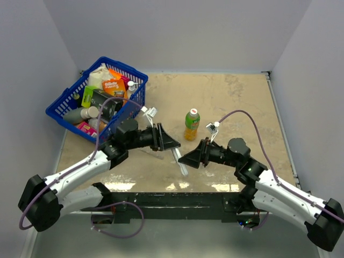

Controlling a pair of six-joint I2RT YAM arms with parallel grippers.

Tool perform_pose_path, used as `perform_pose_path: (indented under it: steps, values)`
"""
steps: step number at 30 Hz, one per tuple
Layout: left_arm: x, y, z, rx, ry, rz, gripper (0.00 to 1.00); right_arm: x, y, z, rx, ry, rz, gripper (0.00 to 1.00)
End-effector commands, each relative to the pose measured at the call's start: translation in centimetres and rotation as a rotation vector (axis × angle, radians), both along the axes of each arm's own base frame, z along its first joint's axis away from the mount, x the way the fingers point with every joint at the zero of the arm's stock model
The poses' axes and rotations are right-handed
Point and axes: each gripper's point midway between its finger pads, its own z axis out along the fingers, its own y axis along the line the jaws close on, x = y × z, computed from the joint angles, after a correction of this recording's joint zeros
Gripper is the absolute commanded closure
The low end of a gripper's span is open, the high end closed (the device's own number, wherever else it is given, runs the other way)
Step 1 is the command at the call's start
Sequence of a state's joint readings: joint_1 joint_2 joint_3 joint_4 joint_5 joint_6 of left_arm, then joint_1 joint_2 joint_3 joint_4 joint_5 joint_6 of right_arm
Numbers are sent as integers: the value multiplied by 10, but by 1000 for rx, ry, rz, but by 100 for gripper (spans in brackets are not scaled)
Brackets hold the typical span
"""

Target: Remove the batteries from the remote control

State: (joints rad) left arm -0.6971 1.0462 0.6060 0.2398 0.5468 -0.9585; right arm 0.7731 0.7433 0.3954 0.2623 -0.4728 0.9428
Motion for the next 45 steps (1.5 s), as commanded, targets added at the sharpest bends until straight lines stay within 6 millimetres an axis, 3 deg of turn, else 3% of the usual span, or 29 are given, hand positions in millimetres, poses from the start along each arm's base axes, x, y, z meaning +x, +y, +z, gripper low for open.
perform_pose_path:
  steps: [1, 2, 5, 9, 20, 27, 34, 37, 41, 43, 45]
  values:
    - [26, 16, -38, 265, 68, 142, 100, 14, -10, -4, -112, -72, -72, 11]
    - [32, 29, -67, 394, 113, 200, 100, 16, -12, -14, -151, -53, -89, 12]
    - [38, 43, -95, 534, 175, 256, 100, 17, -10, -33, -203, -24, -77, 14]
    - [38, 45, -116, 580, 224, 261, 100, 16, -4, -62, -272, 5, -82, 14]
    - [42, 43, -159, 687, 294, 238, 100, 10, -1, -100, -393, 14, -124, 21]
    - [52, 36, -173, 742, 283, 214, 99, 15, -20, -98, -412, 10, -221, 22]
    - [59, 27, -180, 759, 293, 199, 98, 15, -34, -113, -484, 37, -257, 23]
    - [62, 23, -183, 764, 302, 198, 91, 14, -33, -123, -514, 64, -248, 24]
    - [62, 20, -185, 762, 315, 187, 75, 15, -33, -126, -526, 77, -257, 24]
    - [63, 17, -183, 751, 312, 182, 73, 17, -34, -125, -529, 81, -275, 24]
    - [61, 15, -183, 743, 316, 169, 78, 17, -36, -128, -542, 93, -282, 25]
